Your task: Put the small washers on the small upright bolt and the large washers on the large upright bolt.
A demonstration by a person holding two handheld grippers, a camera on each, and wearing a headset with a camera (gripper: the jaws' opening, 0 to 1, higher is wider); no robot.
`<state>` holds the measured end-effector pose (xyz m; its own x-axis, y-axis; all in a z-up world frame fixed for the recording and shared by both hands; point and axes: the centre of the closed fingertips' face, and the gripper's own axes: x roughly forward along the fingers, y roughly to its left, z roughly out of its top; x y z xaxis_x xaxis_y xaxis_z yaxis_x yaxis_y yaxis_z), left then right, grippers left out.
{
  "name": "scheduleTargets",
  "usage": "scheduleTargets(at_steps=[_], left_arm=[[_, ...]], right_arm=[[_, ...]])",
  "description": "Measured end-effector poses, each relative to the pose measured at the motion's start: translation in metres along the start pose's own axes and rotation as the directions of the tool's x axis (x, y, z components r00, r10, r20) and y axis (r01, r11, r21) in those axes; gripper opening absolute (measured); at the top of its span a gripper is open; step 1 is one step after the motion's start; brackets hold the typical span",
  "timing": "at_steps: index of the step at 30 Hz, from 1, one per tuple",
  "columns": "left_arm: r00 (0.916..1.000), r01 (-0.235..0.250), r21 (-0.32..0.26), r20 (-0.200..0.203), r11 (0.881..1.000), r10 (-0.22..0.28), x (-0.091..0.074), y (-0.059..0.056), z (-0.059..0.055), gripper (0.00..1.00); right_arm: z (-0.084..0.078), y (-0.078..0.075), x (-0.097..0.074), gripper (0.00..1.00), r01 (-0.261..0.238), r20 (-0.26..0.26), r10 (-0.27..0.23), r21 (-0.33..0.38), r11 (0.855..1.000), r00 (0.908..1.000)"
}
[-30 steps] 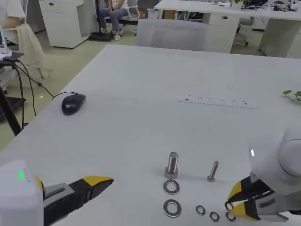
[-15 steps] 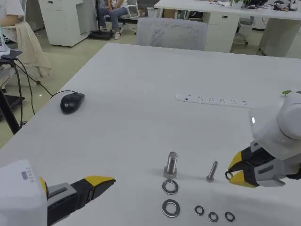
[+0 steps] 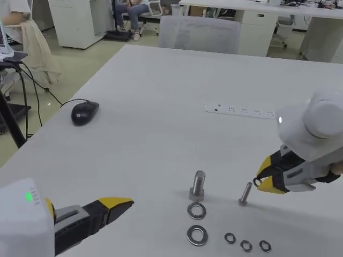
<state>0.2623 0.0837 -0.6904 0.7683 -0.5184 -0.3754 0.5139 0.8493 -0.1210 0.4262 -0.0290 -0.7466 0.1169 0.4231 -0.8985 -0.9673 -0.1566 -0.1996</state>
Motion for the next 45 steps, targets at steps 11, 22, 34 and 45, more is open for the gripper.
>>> scheduleTargets(at_steps=[11,22,34,45], left_arm=[[1.0,-0.007,-0.004,0.003,1.0,0.007,-0.001,0.002,0.0,0.61],[0.9999,-0.016,-0.011,0.003,1.0,0.016,-0.001,0.004,-0.001,0.61],[0.9998,-0.022,-0.018,0.003,1.0,0.022,-0.001,0.006,-0.002,0.61],[0.9997,-0.022,-0.022,-0.002,1.0,0.022,-0.002,0.008,-0.003,0.61]], right_arm=[[0.002,-0.003,0.01,0.12,-0.022,-0.016,0.022,-0.01,1.0,0.9996],[-0.004,-0.003,0.019,0.13,-0.043,-0.033,0.042,-0.012,0.999,0.9986],[-0.01,-0.001,0.037,0.13,-0.058,-0.056,0.056,-0.027,0.998,0.9968],[-0.02,0.002,0.057,0.13,-0.079,-0.06,0.078,-0.017,0.997,0.9951]])
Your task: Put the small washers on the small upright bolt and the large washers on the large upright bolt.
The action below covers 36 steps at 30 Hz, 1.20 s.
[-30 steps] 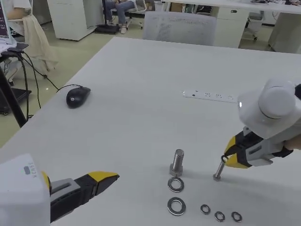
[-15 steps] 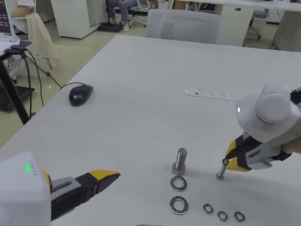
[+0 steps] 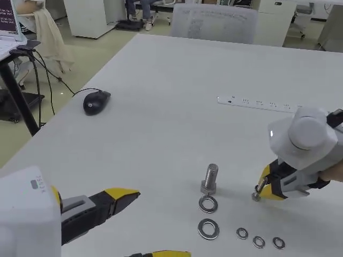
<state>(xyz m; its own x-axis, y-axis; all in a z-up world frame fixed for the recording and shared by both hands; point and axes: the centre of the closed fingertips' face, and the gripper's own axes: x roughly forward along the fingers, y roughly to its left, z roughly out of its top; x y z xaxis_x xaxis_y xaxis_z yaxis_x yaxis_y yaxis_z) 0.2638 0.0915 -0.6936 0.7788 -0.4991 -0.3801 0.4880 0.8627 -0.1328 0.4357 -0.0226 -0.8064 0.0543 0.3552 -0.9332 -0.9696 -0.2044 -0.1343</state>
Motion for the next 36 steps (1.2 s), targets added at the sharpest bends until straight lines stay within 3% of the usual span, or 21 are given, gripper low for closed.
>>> scheduleTargets(at_steps=[9,17,26,36], left_arm=[[1.0,-0.002,0.001,-0.001,1.0,0.002,0.0,0.002,0.0,0.61],[1.0,0.0,0.004,-0.002,1.0,0.0,0.001,0.002,0.001,0.61],[1.0,-0.005,0.023,0.003,1.0,0.005,-0.003,0.0,0.005,0.61],[0.9999,0.013,0.059,0.008,0.998,-0.014,-0.009,-0.008,0.01,0.61]], right_arm=[[-0.007,0.001,0.01,0.13,-0.001,-0.006,0.001,-0.011,1.0,1.0],[-0.011,-0.001,0.009,0.16,0.005,0.004,-0.005,-0.004,1.0,1.0],[-0.017,0.004,-0.01,0.16,0.032,0.007,-0.032,0.012,0.999,0.9995],[-0.023,0.033,-0.031,0.17,0.045,0.025,-0.045,0.035,0.998,0.9987]])
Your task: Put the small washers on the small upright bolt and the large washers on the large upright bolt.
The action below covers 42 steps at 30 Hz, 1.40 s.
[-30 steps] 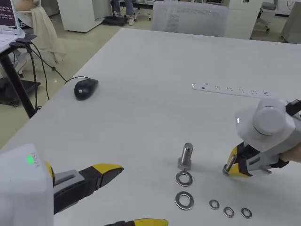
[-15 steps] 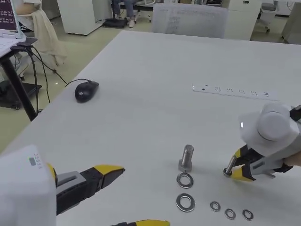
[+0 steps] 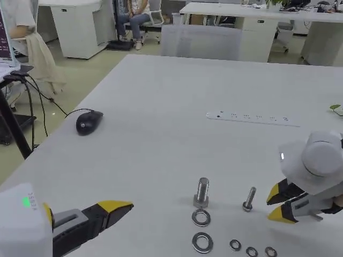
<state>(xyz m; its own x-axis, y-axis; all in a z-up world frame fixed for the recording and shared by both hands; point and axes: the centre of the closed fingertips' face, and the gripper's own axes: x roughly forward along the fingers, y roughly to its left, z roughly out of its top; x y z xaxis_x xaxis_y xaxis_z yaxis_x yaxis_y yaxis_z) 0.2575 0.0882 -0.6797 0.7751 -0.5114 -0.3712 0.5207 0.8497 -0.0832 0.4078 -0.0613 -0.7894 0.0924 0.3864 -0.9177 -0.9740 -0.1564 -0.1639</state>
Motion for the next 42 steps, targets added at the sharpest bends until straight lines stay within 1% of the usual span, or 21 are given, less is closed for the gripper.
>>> scheduleTargets(at_steps=[3,5,8,10,13,15,17,21,29,32,35,40,42], left_arm=[[1.0,-0.003,0.003,-0.005,1.0,0.003,-0.001,0.0,-0.001,0.61],[1.0,0.001,0.013,0.001,1.0,-0.001,-0.003,-0.002,0.001,0.61],[1.0,0.008,0.018,0.005,1.0,-0.008,-0.003,-0.004,0.003,0.61],[0.9999,0.013,0.022,0.003,1.0,-0.013,-0.003,-0.006,0.003,0.61],[0.9996,0.023,0.027,0.016,0.999,-0.024,-0.003,-0.009,0.007,0.61],[0.9995,0.026,0.031,0.015,0.999,-0.027,-0.004,-0.01,0.007,0.61],[0.9994,0.029,0.032,0.019,0.999,-0.03,-0.004,-0.011,0.008,0.61],[0.9993,0.031,0.031,0.019,0.999,-0.031,-0.007,-0.011,0.007,0.61],[0.9994,0.024,0.025,0.025,0.999,-0.025,-0.008,-0.009,0.006,0.61],[0.9994,0.019,0.024,0.03,1.0,-0.02,-0.008,-0.008,0.007,0.61],[0.9992,0.015,0.022,0.036,1.0,-0.016,-0.008,-0.008,0.008,0.61],[0.9992,0.007,0.016,0.039,1.0,-0.008,-0.008,-0.006,0.008,0.61],[0.9992,0.007,0.011,0.04,1.0,-0.008,-0.008,-0.006,0.008,0.61]], right_arm=[[-0.003,0.011,-0.002,0.17,-0.004,-0.001,0.004,-0.003,1.0,1.0],[-0.005,0.018,-0.003,0.18,-0.007,-0.004,0.007,-0.007,1.0,1.0],[-0.007,0.027,-0.004,0.18,-0.017,-0.002,0.017,0.009,1.0,0.9998],[-0.008,0.03,-0.003,0.19,-0.019,0.0,0.019,0.014,1.0,0.9998],[-0.007,0.038,-0.001,0.2,-0.031,0.005,0.031,0.032,0.999,0.9995],[-0.007,0.043,0.001,0.22,-0.039,0.007,0.038,0.038,0.999,0.9992],[-0.008,0.047,0.004,0.23,-0.048,-0.001,0.048,0.047,0.998,0.9988],[-0.008,0.054,0.008,0.23,-0.057,-0.002,0.057,0.053,0.997,0.9984],[-0.011,0.057,0.015,0.25,-0.071,-0.012,0.073,0.076,0.995,0.9973],[-0.012,0.056,0.019,0.25,-0.079,-0.03,0.081,0.078,0.994,0.9962],[-0.011,0.053,0.022,0.25,-0.084,-0.027,0.086,0.076,0.994,0.996],[-0.008,0.054,0.023,0.24,-0.105,-0.024,0.107,0.082,0.991,0.994],[-0.009,0.055,0.023,0.22,-0.121,-0.017,0.123,0.088,0.989,0.9923]])
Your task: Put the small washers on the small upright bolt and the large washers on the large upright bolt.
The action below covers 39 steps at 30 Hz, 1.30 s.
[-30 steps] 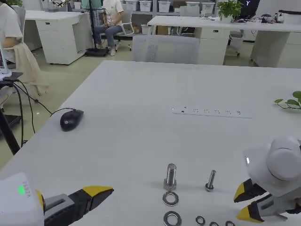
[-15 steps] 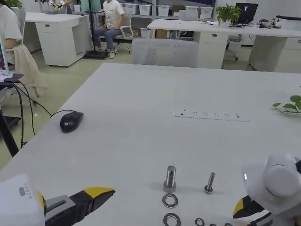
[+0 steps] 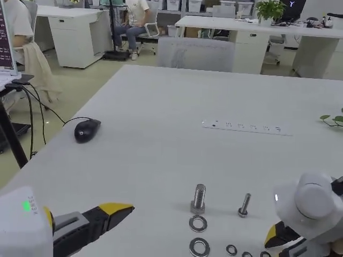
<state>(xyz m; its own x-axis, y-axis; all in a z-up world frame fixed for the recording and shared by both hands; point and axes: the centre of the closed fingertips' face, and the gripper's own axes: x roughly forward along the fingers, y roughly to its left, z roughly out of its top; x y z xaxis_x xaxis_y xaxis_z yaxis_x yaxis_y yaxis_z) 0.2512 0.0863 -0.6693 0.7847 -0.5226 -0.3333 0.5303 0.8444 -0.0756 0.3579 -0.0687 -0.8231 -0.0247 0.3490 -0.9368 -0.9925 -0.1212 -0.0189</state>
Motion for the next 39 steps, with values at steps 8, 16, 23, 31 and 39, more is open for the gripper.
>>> scheduleTargets(at_steps=[8,16,23,31,39], left_arm=[[0.9999,0.011,-0.002,-0.008,1.0,-0.011,0.0062,-0.004,-0.0023,0.61],[0.9999,0.011,-0.002,-0.009,1.0,-0.011,0.0058,-0.0034,-0.0025,0.61],[1.0,-0.004,-0.002,-0.006,1.0,0.004,0.0013,-0.0007,-0.0017,0.61],[1.0,-0.008,-0.004,-0.006,1.0,0.008,0.0003,-0.0033,-0.0026,0.61],[1.0,-0.005,-0.001,-0.004,1.0,0.005,0.0019,-0.006,-0.0016,0.61]], right_arm=[[-0.0008,-0.0022,-0.0002,0.22,0.004,0.043,-0.006,0.041,0.999,0.9991],[0.0012,-0.0006,0.0012,0.17,0.024,0.02,-0.024,0.025,0.999,0.9995],[0.0009,-0.0008,0.0008,0.15,0.02,0.022,-0.021,0.016,1.0,0.9995],[0.0002,-0.0017,0.0007,0.14,0.022,0.013,-0.022,0.041,0.999,0.9997],[0.0003,-0.0024,0.0011,0.13,0.018,0.008,-0.019,0.037,0.999,0.9998]])
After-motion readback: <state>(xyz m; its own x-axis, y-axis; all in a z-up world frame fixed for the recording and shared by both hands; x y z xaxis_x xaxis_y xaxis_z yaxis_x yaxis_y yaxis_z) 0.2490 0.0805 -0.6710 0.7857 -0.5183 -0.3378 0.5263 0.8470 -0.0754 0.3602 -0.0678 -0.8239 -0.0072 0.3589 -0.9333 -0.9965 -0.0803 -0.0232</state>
